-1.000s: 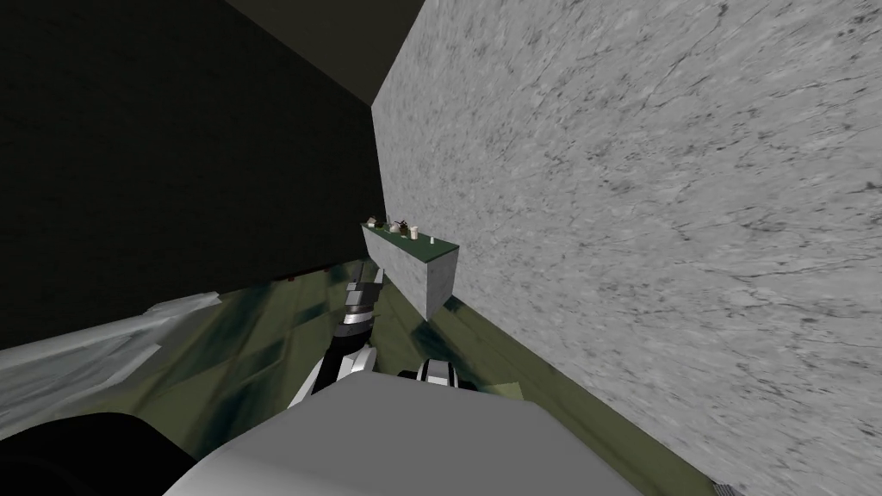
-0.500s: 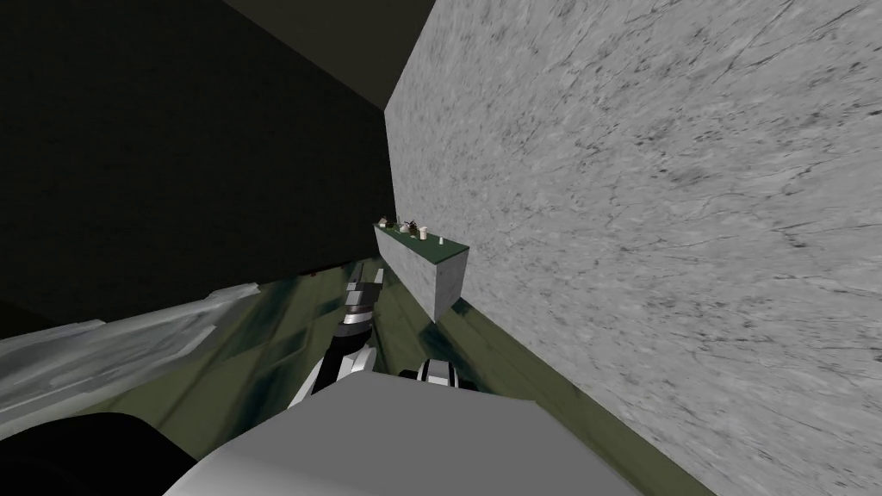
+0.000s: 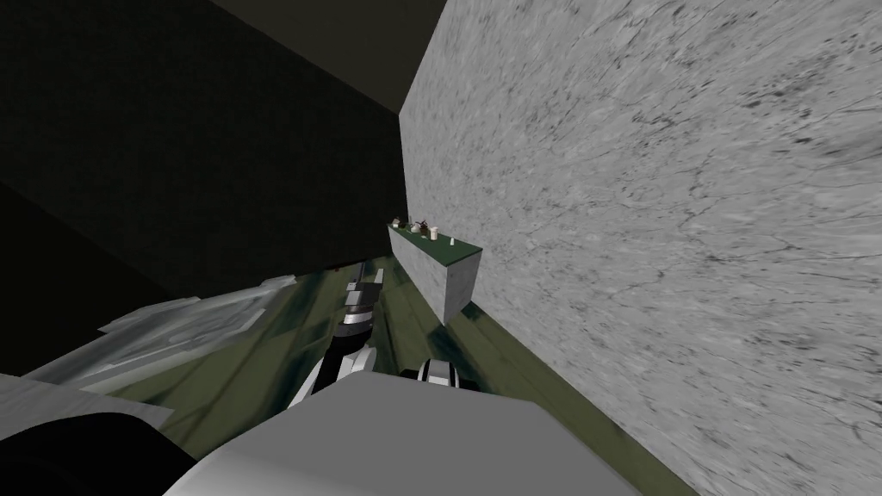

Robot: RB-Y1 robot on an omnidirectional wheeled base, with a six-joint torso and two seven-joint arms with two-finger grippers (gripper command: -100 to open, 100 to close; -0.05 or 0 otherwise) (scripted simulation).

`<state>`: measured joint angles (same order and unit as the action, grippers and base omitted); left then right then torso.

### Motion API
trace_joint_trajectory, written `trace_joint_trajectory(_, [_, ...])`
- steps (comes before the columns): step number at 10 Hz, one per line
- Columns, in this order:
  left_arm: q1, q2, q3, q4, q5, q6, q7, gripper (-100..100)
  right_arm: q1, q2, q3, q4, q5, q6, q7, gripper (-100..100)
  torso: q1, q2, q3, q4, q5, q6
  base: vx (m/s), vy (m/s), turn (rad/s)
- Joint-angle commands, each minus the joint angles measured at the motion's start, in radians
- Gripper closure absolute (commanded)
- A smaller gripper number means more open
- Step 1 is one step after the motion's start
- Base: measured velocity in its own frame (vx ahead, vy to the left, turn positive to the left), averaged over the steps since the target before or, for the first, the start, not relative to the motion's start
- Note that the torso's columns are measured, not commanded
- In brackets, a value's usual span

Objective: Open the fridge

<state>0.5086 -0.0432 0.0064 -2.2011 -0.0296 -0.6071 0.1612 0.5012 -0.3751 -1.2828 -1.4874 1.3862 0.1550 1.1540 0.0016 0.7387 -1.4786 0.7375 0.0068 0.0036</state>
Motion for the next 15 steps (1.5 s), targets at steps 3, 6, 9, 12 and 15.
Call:
trace_joint_trajectory(3, [0.000, 0.000, 0.000, 0.000, 0.000, 0.000, 0.000, 0, 0.005, -0.005, -0.016, 0.021, -0.013, 0.031, 0.010, 100, -0.004, -0.003, -0.001, 0.000, -0.002, -0.002, 0.114, -0.019, -0.006])
trace_joint_trajectory(6, [0.000, 0.000, 0.000, 0.000, 0.000, 0.000, 0.000, 0, 0.005, -0.010, -0.053, 0.051, -0.023, 0.066, 0.037, 100, -0.010, -0.006, -0.004, -0.002, -0.002, -0.005, 0.279, -0.059, 0.001])
trace_joint_trajectory(9, [0.001, 0.000, 0.000, 0.000, 0.000, 0.000, 0.000, 0, 0.005, -0.013, -0.072, 0.065, -0.029, 0.084, 0.051, 100, -0.009, 0.006, 0.003, 0.001, 0.000, 0.002, 0.256, -0.060, 0.004])
trace_joint_trajectory(12, [0.000, 0.000, 0.000, 0.000, 0.000, 0.000, 0.000, 0, 0.004, -0.019, -0.109, 0.095, -0.040, 0.119, 0.078, 100, -0.014, 0.008, 0.002, 0.001, 0.002, 0.003, 0.217, -0.055, 0.007])
trace_joint_trajectory(15, [0.000, 0.000, 0.000, 0.000, 0.000, 0.000, 0.000, 0, 0.004, -0.022, -0.128, 0.110, -0.045, 0.136, 0.092, 100, -0.007, 0.011, 0.004, 0.001, 0.003, 0.002, 0.212, -0.084, -0.006])
